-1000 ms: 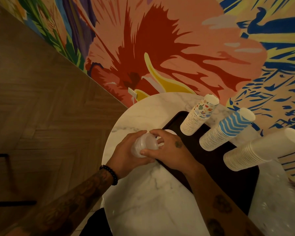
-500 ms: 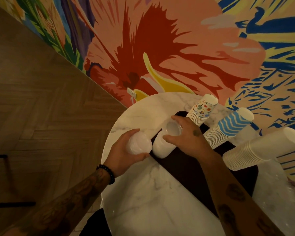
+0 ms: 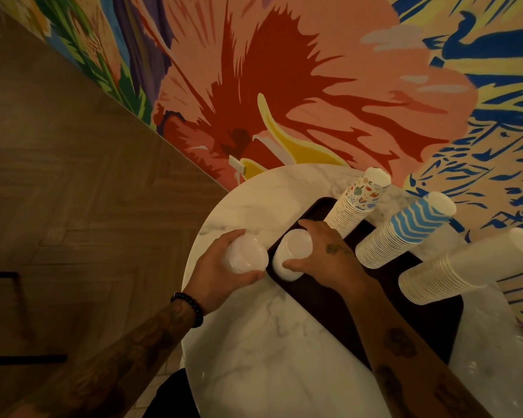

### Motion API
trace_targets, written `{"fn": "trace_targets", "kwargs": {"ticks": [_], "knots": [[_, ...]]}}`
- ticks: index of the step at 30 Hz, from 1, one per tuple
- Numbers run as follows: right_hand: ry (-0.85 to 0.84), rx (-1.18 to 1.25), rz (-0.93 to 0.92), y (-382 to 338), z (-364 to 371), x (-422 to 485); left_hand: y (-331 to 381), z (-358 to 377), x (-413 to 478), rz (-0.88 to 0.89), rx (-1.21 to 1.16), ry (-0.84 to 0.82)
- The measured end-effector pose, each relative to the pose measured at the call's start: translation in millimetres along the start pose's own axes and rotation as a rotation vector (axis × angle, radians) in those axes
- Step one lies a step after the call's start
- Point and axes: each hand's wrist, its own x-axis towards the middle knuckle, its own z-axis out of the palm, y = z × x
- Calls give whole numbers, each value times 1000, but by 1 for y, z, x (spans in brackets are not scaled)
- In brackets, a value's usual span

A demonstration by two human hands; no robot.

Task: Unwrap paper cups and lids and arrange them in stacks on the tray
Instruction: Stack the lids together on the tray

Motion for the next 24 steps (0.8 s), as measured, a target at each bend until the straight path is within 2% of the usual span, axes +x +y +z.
{"fn": "trace_targets", "kwargs": {"ticks": [4,6,9,12,16,24], "knots": [[147,60,-70,-10,-7,-4,7,4,0,44,32,-1],[187,184,-97,-18,-10,-7,11,5,0,66,32,-3],[60,320,-86,-34,-14,-13,15,6,-1,95,27,-11],[-79,258,-99,-46,-11,-18,21,7,-2,119,30,-24],[-72,214,-114,-52,-7,-19,23,6,-2,148,47,-62],[-95,362,-97,-43,-4,-18,20,4,-4,139,70,-26]]}}
